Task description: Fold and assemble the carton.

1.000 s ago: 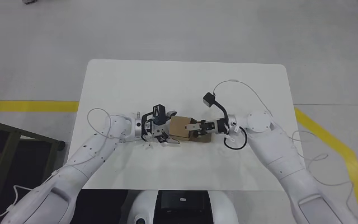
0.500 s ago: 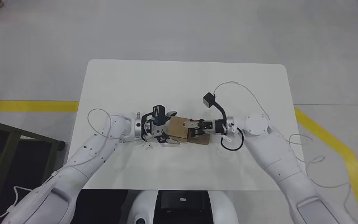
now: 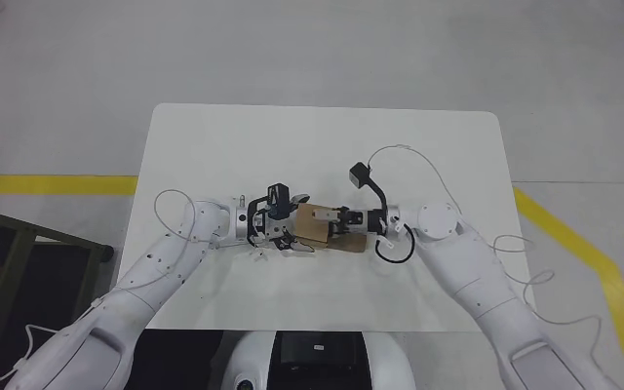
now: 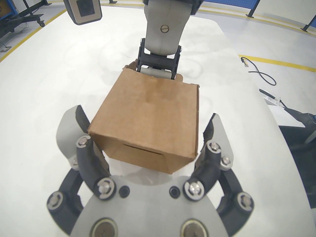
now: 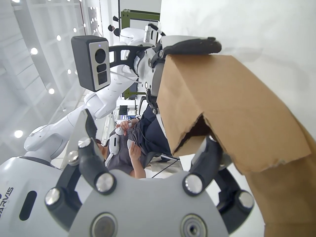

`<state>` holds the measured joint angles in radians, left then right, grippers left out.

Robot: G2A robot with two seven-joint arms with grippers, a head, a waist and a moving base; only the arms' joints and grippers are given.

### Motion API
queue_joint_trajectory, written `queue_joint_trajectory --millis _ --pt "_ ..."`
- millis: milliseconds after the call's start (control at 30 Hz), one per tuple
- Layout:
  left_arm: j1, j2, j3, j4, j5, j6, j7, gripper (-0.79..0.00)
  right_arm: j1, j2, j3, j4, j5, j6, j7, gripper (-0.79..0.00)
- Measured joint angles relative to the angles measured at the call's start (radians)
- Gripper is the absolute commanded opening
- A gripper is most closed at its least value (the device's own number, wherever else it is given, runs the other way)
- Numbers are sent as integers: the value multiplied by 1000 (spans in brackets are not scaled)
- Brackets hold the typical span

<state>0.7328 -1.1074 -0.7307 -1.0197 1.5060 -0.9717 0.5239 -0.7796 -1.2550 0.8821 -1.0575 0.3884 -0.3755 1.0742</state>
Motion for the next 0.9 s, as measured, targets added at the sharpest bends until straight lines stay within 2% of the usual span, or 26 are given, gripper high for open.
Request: queue_joint_trajectory --millis 233,633,767,900 --pt "3 -1 -6 1 2 0 -3 0 -1 6 23 -17 8 13 28 0" --pt "8 0 -22 2 6 -4 -9 0 -90 74 189 -162 -103 89 53 0" --pt "9 -1 -25 1 7 -5 -12 0 -110 89 238 -187 -132 86 19 0" --pt "11 -1 -28 0 8 -6 -12 0 -100 86 228 -169 -130 56 13 0"
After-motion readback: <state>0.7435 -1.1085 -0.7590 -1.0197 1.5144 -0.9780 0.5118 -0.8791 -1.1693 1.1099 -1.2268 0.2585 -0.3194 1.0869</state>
